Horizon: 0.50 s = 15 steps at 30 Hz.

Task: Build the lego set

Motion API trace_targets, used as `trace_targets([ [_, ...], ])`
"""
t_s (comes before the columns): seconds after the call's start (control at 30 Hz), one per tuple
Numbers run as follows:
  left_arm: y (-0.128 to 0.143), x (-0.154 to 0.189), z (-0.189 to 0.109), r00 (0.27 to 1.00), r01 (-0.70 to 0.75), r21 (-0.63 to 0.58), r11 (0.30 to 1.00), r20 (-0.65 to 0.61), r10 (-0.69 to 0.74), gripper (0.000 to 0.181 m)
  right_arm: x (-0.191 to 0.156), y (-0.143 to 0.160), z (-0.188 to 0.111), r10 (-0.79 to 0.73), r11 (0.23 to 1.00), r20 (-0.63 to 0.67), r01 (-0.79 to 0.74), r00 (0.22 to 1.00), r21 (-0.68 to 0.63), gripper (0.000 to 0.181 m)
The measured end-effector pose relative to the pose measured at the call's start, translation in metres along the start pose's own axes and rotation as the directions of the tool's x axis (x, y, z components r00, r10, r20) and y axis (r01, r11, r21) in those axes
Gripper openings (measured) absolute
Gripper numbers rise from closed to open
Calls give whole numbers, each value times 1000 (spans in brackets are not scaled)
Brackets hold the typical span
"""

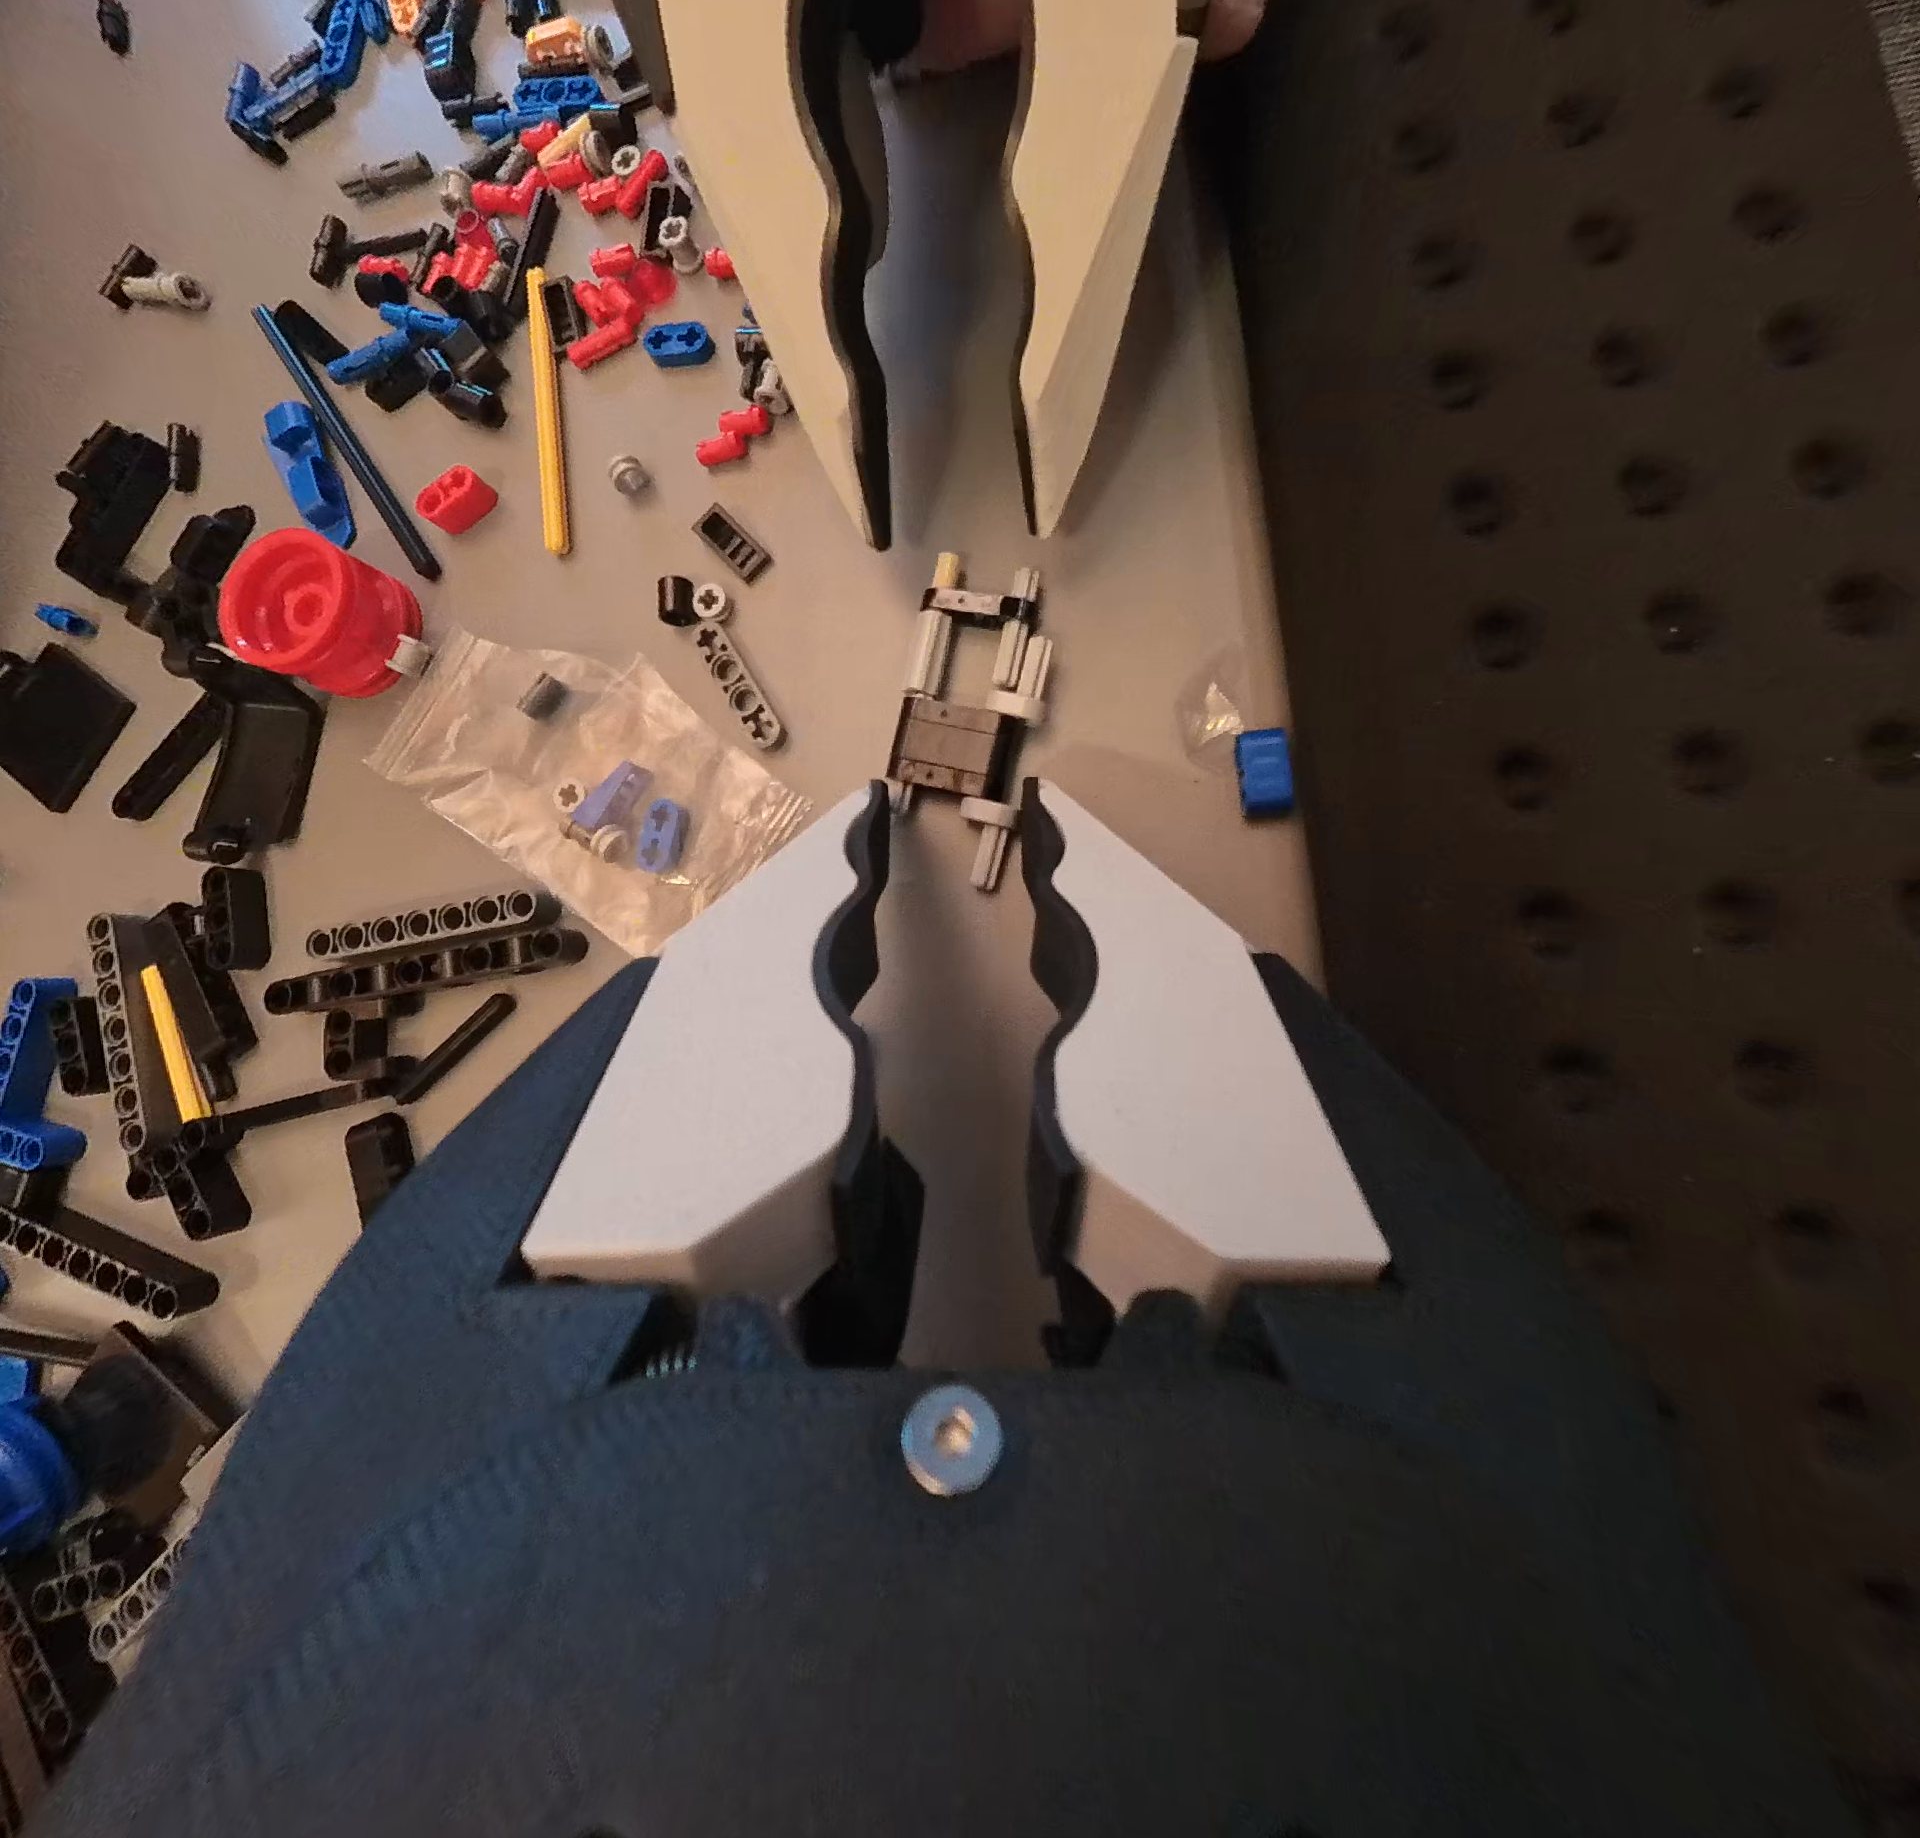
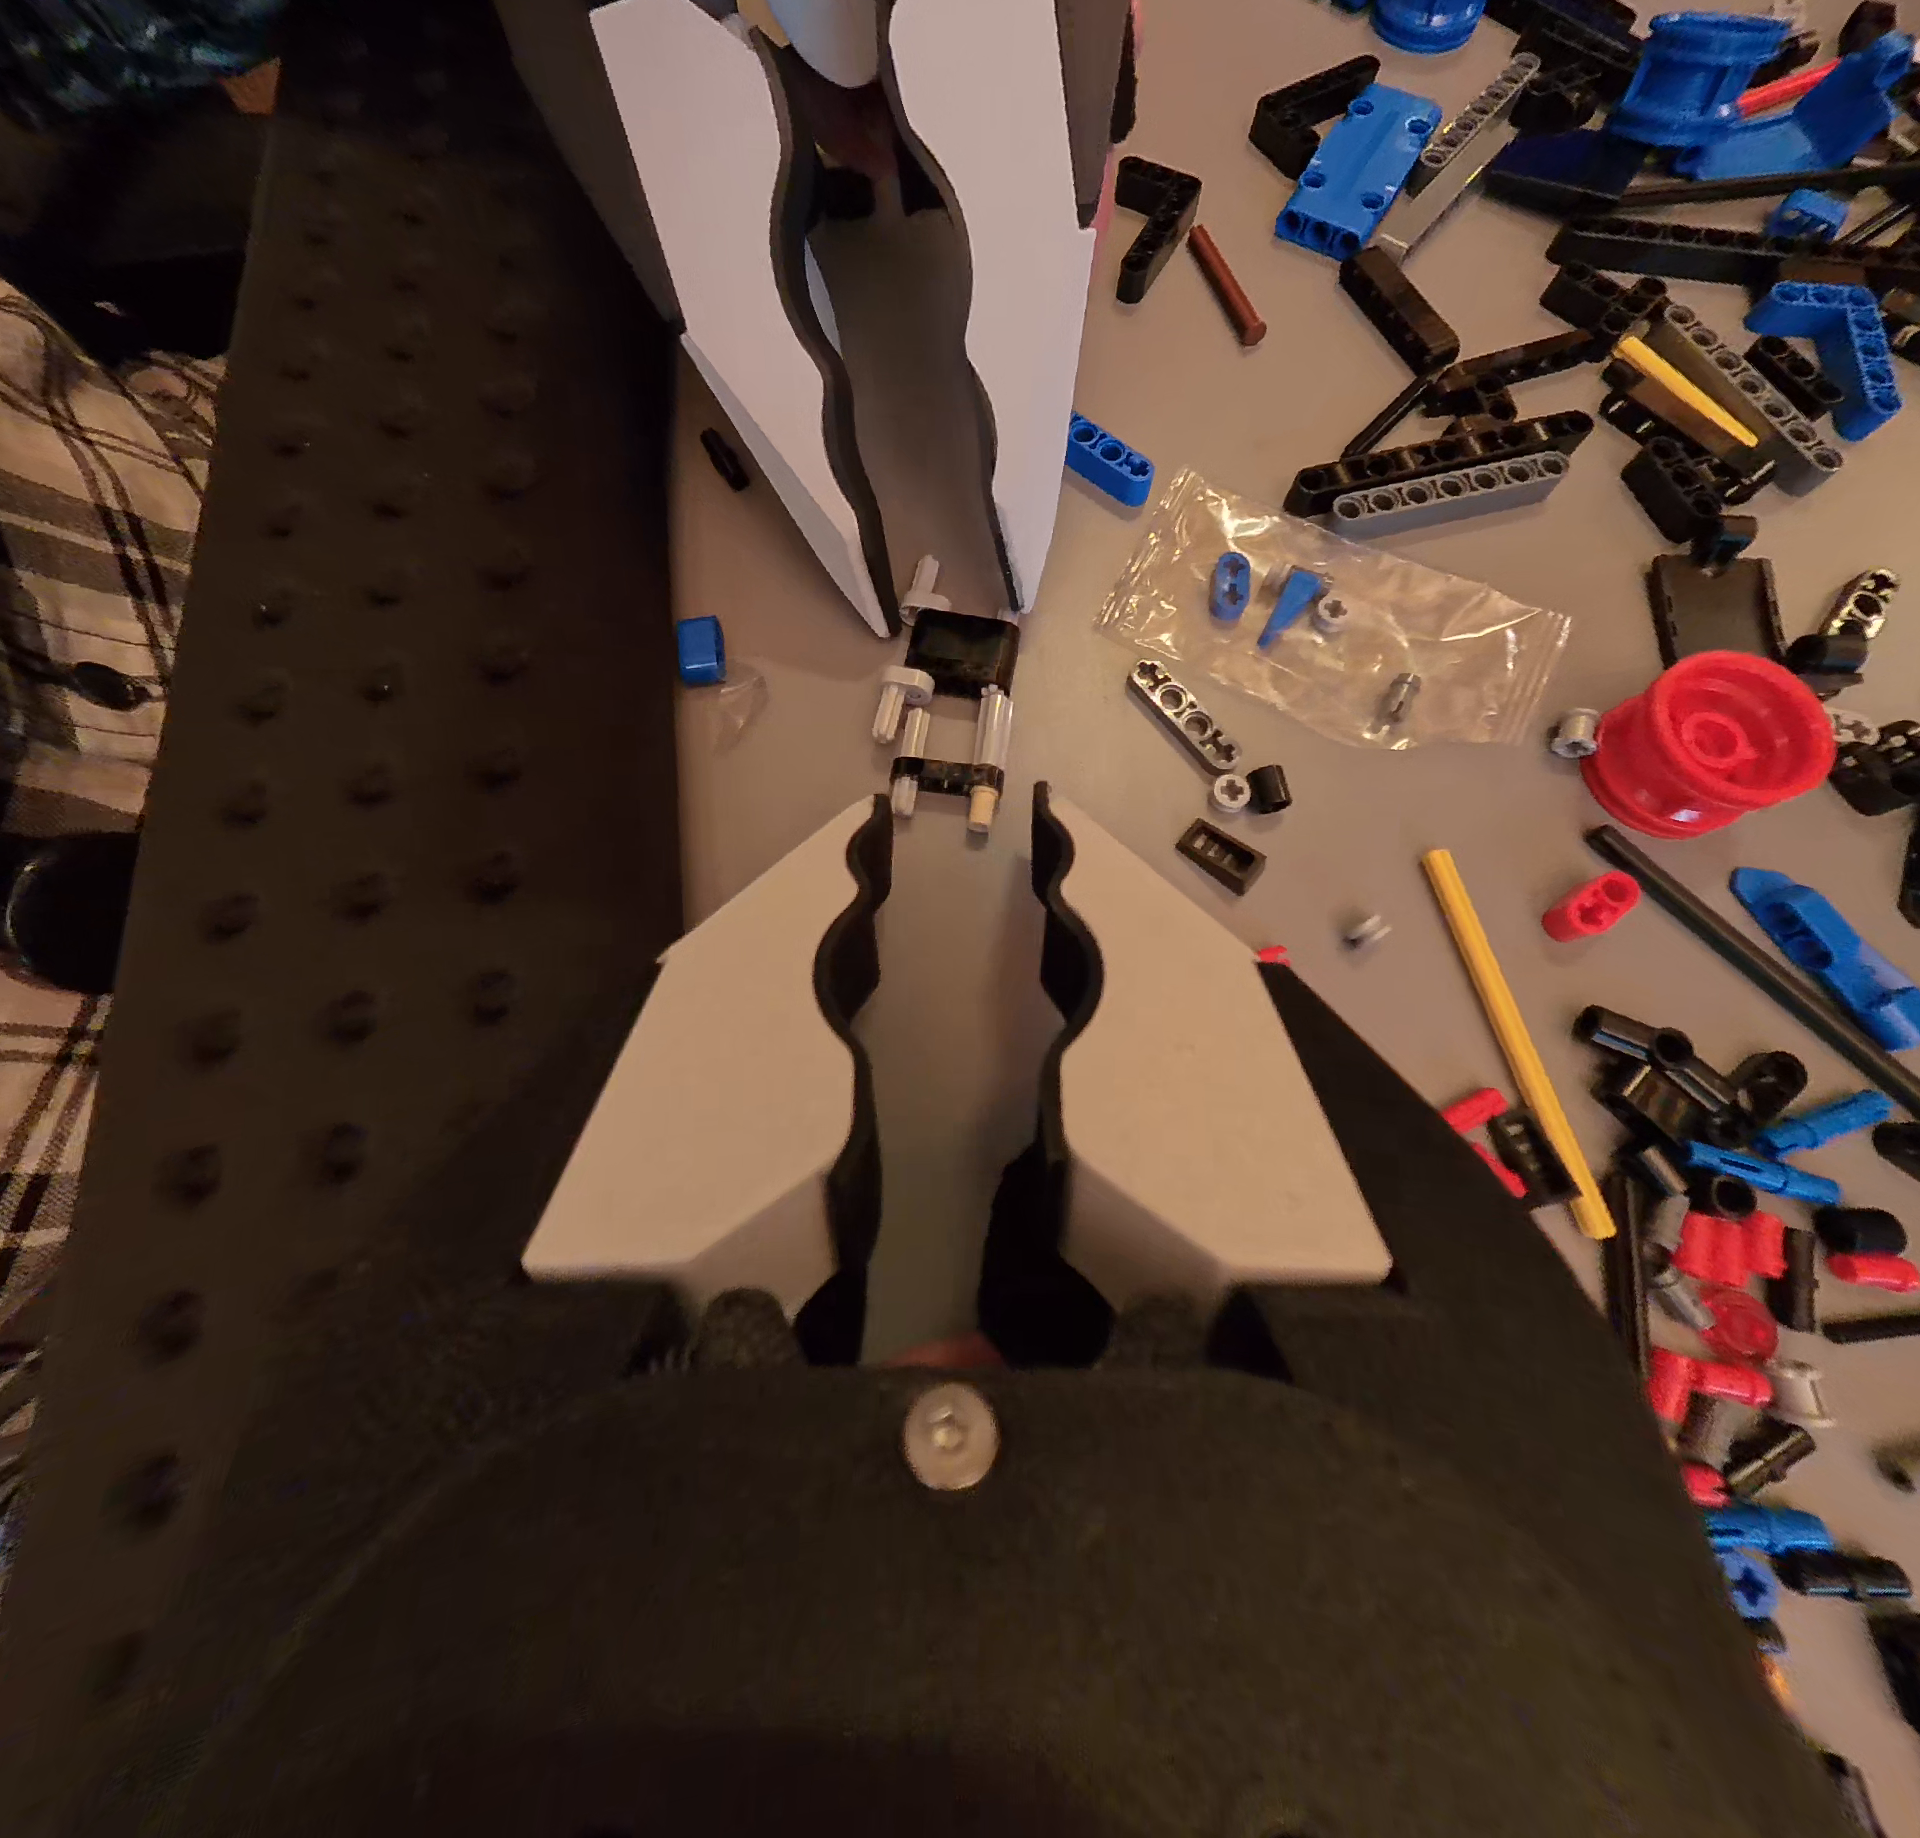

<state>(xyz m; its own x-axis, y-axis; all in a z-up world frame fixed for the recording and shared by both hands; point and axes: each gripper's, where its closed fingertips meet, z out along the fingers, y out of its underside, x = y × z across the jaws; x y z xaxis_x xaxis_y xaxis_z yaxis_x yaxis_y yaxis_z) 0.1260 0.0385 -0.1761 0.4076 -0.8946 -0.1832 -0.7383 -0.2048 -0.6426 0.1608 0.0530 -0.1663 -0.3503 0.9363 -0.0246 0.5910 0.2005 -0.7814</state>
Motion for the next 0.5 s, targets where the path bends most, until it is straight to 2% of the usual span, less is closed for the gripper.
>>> trace_targets([
  [0.5, -1, -1, 0, 999, 7, -53, 999, -37, -9, 24, 3, -1, -2, -24, 999, 1, 24, 1000, 22, 25],
])
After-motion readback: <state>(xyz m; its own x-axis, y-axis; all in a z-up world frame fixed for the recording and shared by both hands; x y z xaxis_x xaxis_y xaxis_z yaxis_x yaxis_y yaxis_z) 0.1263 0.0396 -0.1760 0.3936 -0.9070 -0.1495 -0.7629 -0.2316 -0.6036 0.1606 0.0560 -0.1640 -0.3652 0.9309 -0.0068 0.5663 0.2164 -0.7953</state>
